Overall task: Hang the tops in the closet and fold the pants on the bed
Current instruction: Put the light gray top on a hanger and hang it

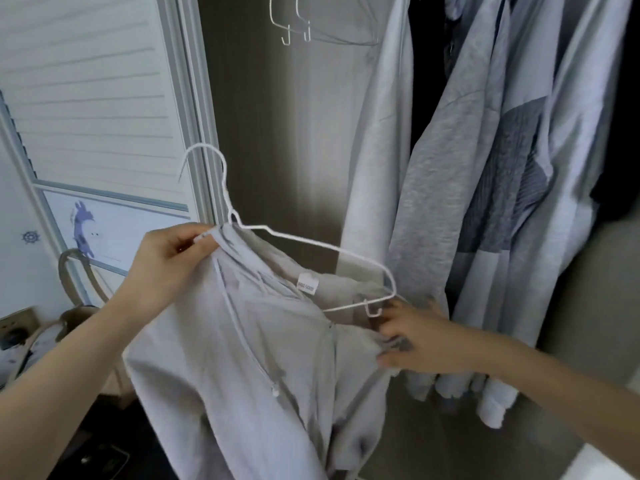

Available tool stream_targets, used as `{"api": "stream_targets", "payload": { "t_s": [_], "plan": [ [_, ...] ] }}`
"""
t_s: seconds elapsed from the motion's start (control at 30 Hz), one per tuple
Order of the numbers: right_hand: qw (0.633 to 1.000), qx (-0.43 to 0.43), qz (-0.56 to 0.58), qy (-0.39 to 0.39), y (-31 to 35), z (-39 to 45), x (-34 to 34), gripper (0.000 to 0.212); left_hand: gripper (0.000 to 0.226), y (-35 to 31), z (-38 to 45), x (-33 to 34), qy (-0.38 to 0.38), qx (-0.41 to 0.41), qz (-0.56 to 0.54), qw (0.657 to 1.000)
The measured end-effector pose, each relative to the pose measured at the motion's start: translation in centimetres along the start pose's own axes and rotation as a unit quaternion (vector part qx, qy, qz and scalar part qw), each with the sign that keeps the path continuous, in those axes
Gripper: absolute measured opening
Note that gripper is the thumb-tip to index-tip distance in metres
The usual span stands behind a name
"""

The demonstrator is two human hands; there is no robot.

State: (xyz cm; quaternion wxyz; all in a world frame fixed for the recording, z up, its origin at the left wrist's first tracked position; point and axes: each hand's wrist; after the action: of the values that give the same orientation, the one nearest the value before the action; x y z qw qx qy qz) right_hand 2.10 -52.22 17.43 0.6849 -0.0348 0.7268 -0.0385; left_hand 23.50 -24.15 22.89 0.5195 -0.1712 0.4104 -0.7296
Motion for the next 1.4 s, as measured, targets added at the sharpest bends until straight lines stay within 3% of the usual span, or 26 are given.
{"api": "stream_targets", "payload": {
  "t_s": [0.07,0.17,0.3,0.47,0.6,0.73,0.8,0.9,0.93,1.0,1.07,1.13,1.23,1.4],
  "plan": [
    [0.999,0.03,-0.033,-0.006,-1.2,-0.4,-0.9,0.024,0.026,0.6,-0.4,-1.3,0.022,0.001,0.047,0.999],
    [0.995,-0.009,-0.044,-0.088,-1.2,-0.6,-2.7,0.024,0.03,0.9,-1.1,-1.6,0.043,0.021,0.084,0.995],
    [0.983,-0.039,0.084,-0.162,1.3,0.4,-5.7,0.023,0.024,-0.1,-1.7,0.9,0.089,0.087,0.123,0.984],
    [0.953,-0.076,0.164,-0.242,5.3,2.7,-8.2,0.021,0.015,-1.2,-2.4,5.5,0.152,0.147,0.183,0.96],
    [0.929,-0.078,0.187,-0.309,6.0,3.6,-8.5,0.002,0.01,-1.4,-3.0,6.7,0.165,0.131,0.104,0.972],
    [0.913,-0.114,0.208,-0.331,4.9,3.5,-7.6,0.038,0.028,-1.9,-3.0,5.7,0.161,0.067,0.011,0.985],
    [0.892,-0.088,0.25,-0.366,4.2,3.4,-7.0,0.053,0.027,-1.9,-2.9,5.1,0.151,0.036,-0.03,0.987],
    [0.906,0.044,0.194,-0.373,2.7,3.1,-6.2,0.039,0.019,-1.6,-2.6,4.0,0.111,0.006,-0.055,0.992],
    [0.924,0.094,0.134,-0.347,2.2,2.9,-6.0,0.035,0.019,-1.5,-2.5,3.8,0.1,0.001,-0.056,0.993],
    [0.95,0.152,0.074,-0.263,1.4,2.8,-5.5,0.049,0.019,-1.3,-2.5,3.6,0.083,-0.006,-0.05,0.995],
    [0.961,0.159,0.128,-0.187,1.7,2.7,-5.2,0.06,0.018,-1.2,-2.3,3.6,0.066,-0.008,-0.043,0.997],
    [0.952,0.154,0.209,-0.161,2.4,2.9,-5.1,0.059,0.018,-1.3,-2.2,3.9,0.056,-0.006,-0.042,0.998],
    [0.931,0.157,0.258,-0.205,3.4,3.4,-5.3,0.059,0.019,-1.5,-2.2,4.2,0.066,0.001,-0.038,0.997],
    [0.882,0.147,0.237,-0.381,1.6,2.8,-5.5,0.044,0.026,-0.4,-0.9,1.0,0.091,-0.018,0.02,0.996]
  ]
}}
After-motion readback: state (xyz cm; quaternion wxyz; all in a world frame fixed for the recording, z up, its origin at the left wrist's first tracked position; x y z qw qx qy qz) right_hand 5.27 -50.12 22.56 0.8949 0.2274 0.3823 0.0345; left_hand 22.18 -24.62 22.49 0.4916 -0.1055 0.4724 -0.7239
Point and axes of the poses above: each hand's wrist, its own z-axis towards the middle knuckle, its own x-axis out of the palm, y = z × x, and after that the axes turned 13 degrees about -z, right-handed
